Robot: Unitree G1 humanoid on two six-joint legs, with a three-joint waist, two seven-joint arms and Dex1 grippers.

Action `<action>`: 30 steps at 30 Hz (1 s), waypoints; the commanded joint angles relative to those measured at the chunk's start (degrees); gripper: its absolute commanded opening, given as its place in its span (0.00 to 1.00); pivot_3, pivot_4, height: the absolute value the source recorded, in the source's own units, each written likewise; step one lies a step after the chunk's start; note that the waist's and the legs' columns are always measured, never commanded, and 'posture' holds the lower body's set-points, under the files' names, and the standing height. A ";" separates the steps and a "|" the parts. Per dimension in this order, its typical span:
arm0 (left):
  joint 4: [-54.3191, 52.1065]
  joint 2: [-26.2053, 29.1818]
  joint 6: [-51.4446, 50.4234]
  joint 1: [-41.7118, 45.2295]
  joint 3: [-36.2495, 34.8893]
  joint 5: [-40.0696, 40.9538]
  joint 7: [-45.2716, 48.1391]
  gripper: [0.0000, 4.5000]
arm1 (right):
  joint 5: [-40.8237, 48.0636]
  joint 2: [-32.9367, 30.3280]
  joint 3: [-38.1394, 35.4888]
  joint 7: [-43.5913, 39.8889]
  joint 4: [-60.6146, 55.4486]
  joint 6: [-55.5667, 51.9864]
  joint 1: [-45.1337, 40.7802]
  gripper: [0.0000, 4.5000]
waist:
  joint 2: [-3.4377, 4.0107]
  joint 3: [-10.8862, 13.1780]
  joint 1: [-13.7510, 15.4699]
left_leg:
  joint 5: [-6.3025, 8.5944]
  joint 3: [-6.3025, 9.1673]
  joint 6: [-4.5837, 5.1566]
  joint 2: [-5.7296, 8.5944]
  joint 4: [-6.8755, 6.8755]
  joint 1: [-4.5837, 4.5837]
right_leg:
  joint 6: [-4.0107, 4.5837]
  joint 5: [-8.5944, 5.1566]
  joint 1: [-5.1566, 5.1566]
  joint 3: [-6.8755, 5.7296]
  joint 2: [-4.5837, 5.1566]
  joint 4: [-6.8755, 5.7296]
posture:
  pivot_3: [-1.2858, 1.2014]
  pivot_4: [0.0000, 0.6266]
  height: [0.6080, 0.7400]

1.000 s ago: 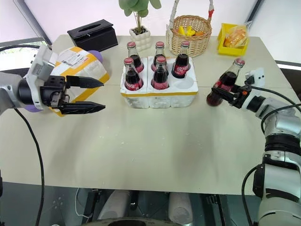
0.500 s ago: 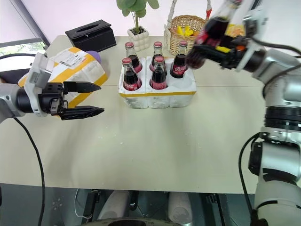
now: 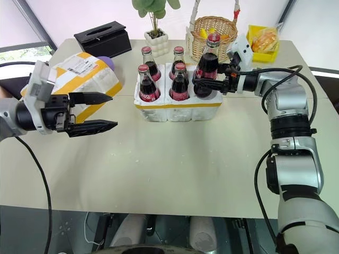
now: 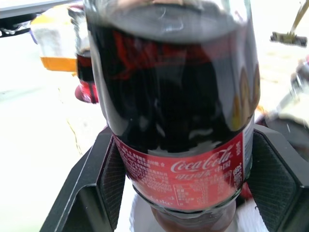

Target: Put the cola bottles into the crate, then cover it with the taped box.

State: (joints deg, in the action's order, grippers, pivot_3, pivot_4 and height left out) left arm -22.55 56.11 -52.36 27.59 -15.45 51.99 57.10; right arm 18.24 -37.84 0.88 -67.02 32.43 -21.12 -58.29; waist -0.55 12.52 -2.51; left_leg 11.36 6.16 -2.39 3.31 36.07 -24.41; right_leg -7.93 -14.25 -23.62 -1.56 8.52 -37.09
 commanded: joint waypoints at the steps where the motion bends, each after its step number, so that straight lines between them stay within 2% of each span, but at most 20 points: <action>1: -0.44 1.01 0.59 0.92 -2.02 0.87 -0.29 1.00 | 1.57 -1.84 -3.34 -0.78 -2.42 -0.19 -2.48 0.62 | 0.00 0.00 0.03 | 0.00 0.00 0.00 0.00 0.00 0.00 | 0.00 0.00 0.00 0.00 -0.01 0.00 | 0.52 0.24 1.00; 8: 1.45 0.65 1.59 3.11 0.12 -0.35 0.37 1.00 | -0.07 0.28 -1.13 0.52 -3.13 -0.43 0.57 0.62 | 0.00 0.00 0.01 | 0.00 0.00 0.00 0.00 0.01 0.00 | 0.00 0.00 0.01 0.00 -0.01 -0.01 | 0.52 0.24 1.00; 16: 1.82 0.71 1.68 3.84 0.40 -0.35 0.27 1.00 | -1.29 0.49 -1.61 1.59 0.54 0.46 -0.48 0.62 | 0.01 0.00 0.01 | 0.00 -0.01 0.00 0.00 -0.02 0.00 | 0.00 0.00 -0.02 0.01 0.00 -0.01 | 0.52 0.24 1.00; 21: 1.62 0.79 1.59 3.65 0.13 -0.23 0.05 1.00 | -4.91 1.95 0.90 3.43 3.85 2.56 0.02 0.62 | 0.00 0.00 -0.03 | 0.00 -0.01 0.00 -0.01 0.01 0.01 | 0.02 0.01 -0.01 0.01 -0.01 -0.02 | 0.52 0.24 1.00; 23: 1.65 0.79 1.51 3.79 0.07 -0.19 -0.14 1.00 | -6.51 2.58 1.54 4.48 5.68 3.52 -0.07 0.85 | 0.00 0.00 -0.01 | -0.01 -0.01 -0.02 -0.02 0.04 0.03 | 0.03 0.02 0.02 0.01 -0.02 -0.03 | 0.52 0.24 1.00; 24: 1.63 0.81 1.54 3.77 0.07 -0.26 -0.20 1.00 | -6.96 2.96 1.60 5.17 6.52 3.21 -0.31 0.94 | -0.01 0.00 -0.01 | -0.03 0.00 -0.05 -0.02 0.05 0.05 | 0.05 0.04 0.05 0.01 -0.02 -0.03 | 0.52 0.24 1.00; 25: 1.65 0.82 1.60 3.73 0.08 -0.35 -0.23 1.00 | -7.25 3.32 1.54 5.53 7.12 3.34 -0.50 0.98 | -0.01 -0.01 -0.02 | -0.05 0.00 -0.09 -0.02 0.06 0.07 | 0.05 0.05 0.07 0.01 -0.03 -0.03 | 0.52 0.24 1.00; 30: 1.37 0.72 1.38 3.12 -0.34 -0.15 -0.86 1.00 | -7.09 3.97 0.90 5.78 7.14 2.95 -0.58 0.98 | -0.05 -0.03 0.00 | -0.12 0.05 -0.19 -0.05 0.06 0.19 | 0.10 0.07 0.18 0.00 -0.08 -0.03 | 0.52 0.24 1.00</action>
State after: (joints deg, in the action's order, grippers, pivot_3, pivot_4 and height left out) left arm -20.33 56.15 -51.74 30.10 -14.22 51.71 56.62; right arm 11.06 -34.02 2.79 -61.23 40.02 -18.31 -57.93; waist -0.60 12.49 -2.51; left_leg 11.25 6.21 -2.58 3.25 36.13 -24.20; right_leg -7.83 -14.18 -23.43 -1.56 8.43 -37.11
